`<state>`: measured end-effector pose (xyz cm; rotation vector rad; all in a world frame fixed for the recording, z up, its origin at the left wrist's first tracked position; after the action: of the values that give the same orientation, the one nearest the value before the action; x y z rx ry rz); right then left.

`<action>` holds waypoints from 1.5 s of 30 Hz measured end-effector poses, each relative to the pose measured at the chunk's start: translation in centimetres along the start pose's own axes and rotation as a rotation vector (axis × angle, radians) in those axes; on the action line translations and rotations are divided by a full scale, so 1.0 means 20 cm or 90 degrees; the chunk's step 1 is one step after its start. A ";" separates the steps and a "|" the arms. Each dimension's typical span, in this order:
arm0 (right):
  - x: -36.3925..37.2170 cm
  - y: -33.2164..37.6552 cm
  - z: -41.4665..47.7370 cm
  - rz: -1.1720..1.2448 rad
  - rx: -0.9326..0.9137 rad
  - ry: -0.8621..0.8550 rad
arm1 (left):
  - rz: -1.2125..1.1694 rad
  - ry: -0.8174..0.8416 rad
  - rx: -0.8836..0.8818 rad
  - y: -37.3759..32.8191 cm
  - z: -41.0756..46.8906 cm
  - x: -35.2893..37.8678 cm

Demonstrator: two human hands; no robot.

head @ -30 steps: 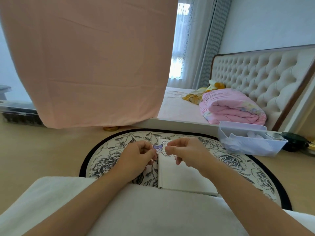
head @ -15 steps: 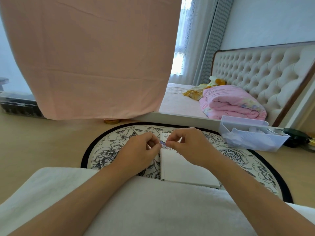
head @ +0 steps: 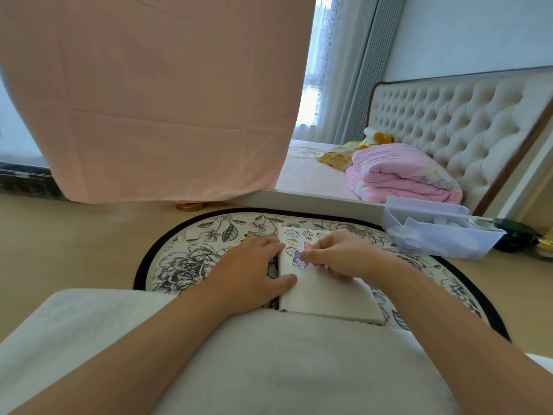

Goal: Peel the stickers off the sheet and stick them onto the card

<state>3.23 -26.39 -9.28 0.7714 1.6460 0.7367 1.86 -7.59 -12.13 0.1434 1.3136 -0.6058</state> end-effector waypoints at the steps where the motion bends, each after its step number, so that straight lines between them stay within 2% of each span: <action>1: 0.01 0.00 0.01 -0.012 0.000 0.001 | 0.000 -0.004 0.001 0.00 0.00 0.00; 17: 0.06 0.04 0.04 -0.164 -0.033 -0.038 | 0.009 -0.024 0.004 0.01 0.00 0.03; 22: 0.07 0.04 0.05 -0.226 -0.044 -0.069 | 0.009 -0.075 0.049 -0.02 -0.01 0.00; 26: 0.07 0.03 0.03 -0.261 -0.069 -0.134 | 0.039 -0.063 0.085 -0.04 -0.03 -0.01; 30: 0.08 0.04 -0.04 -0.360 -0.124 -0.213 | 0.045 -0.048 0.098 -0.03 -0.03 -0.01; 36: 0.12 0.00 -0.21 -0.480 -0.293 -0.139 | 0.072 -0.025 0.121 -0.04 -0.04 -0.02; 45: 0.16 -0.04 -0.23 -0.538 -0.252 -0.080 | 0.090 0.000 0.138 -0.07 -0.06 -0.01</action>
<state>-1.99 -24.62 -10.89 -0.1754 1.4580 0.3636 0.22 -8.15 -11.97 0.4110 1.2238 -0.6265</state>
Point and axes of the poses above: each hand's wrist, its own z-axis towards the middle knuckle, its own x-axis out of the palm, y = z × x, the point moved 3 cm from there along z, towards the middle knuckle, and after that the axes turned 9 degrees about z, right-handed, at the moved point
